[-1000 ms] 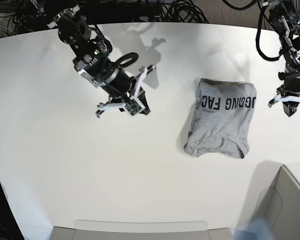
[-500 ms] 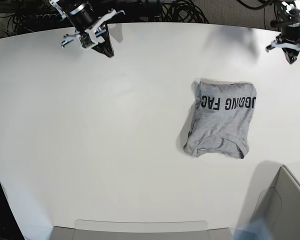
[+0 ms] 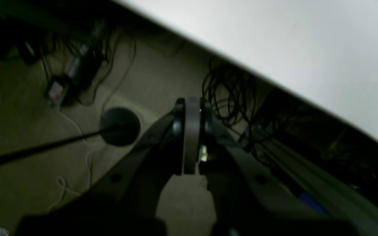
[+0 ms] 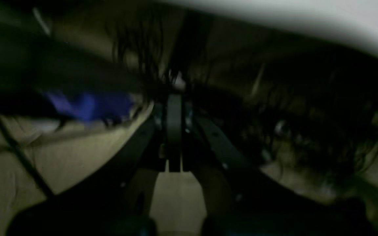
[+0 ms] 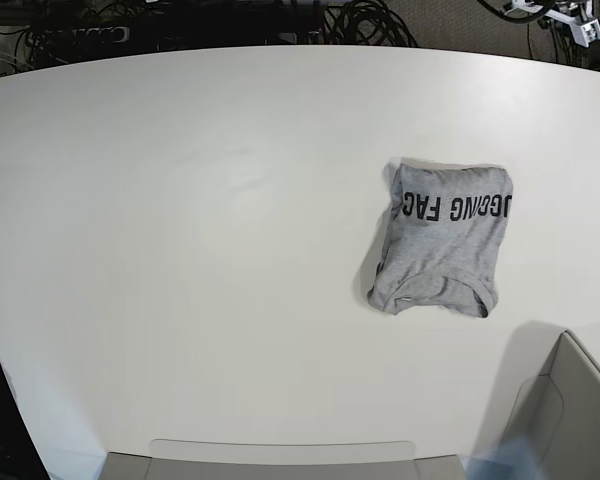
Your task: Fold the T-shirt properly
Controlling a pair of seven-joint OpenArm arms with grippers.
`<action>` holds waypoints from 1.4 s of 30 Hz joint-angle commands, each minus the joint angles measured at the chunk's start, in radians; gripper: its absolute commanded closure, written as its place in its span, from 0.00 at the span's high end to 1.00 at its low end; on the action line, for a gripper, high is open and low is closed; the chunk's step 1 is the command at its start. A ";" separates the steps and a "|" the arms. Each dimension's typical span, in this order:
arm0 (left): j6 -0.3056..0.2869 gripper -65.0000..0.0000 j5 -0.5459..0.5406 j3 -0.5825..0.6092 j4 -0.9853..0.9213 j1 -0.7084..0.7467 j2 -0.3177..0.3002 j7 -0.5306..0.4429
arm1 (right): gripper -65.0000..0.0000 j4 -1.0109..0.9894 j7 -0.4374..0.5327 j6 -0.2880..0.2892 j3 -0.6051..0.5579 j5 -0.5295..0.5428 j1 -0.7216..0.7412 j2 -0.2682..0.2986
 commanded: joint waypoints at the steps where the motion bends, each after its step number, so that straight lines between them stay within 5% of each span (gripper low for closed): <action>1: 0.004 0.00 0.004 -0.004 -0.010 0.015 0.005 -0.003 | 0.00 -0.036 0.020 0.000 0.001 0.020 -0.009 0.010; 8: 0.004 0.00 0.005 0.012 -0.285 -0.031 0.004 -0.001 | 0.00 -0.430 0.081 0.068 -0.052 0.244 0.129 0.101; 10: 0.004 0.00 0.016 0.044 -0.394 -0.086 0.004 -0.001 | 0.00 -0.574 0.138 0.077 -0.081 0.246 0.203 0.108; 16: 0.009 0.00 0.286 0.268 -0.724 -0.246 -0.013 -0.102 | 0.00 -1.087 0.253 0.076 -0.342 0.246 0.490 0.116; 22: 0.012 0.00 0.311 0.372 -1.008 -0.376 -0.015 -0.193 | 0.00 -1.429 0.340 0.074 -0.533 0.254 0.720 0.111; 28: 0.012 0.00 0.312 0.377 -1.368 -0.544 -0.018 -0.369 | 0.00 -1.624 0.326 0.074 -0.559 0.247 0.890 0.053; 32: 0.013 0.00 0.312 0.417 -1.575 -0.637 -0.039 -0.465 | 0.00 -1.667 0.210 0.074 -0.559 0.247 0.955 0.039; 37: 0.013 0.00 0.312 0.446 -1.586 -0.660 -0.061 -0.466 | 0.00 -1.667 0.167 0.074 -0.561 0.234 0.996 0.039; 42: 0.013 0.00 0.312 0.447 -1.586 -0.660 -0.101 -0.477 | 0.00 -1.665 0.175 0.074 -0.561 0.097 1.018 0.042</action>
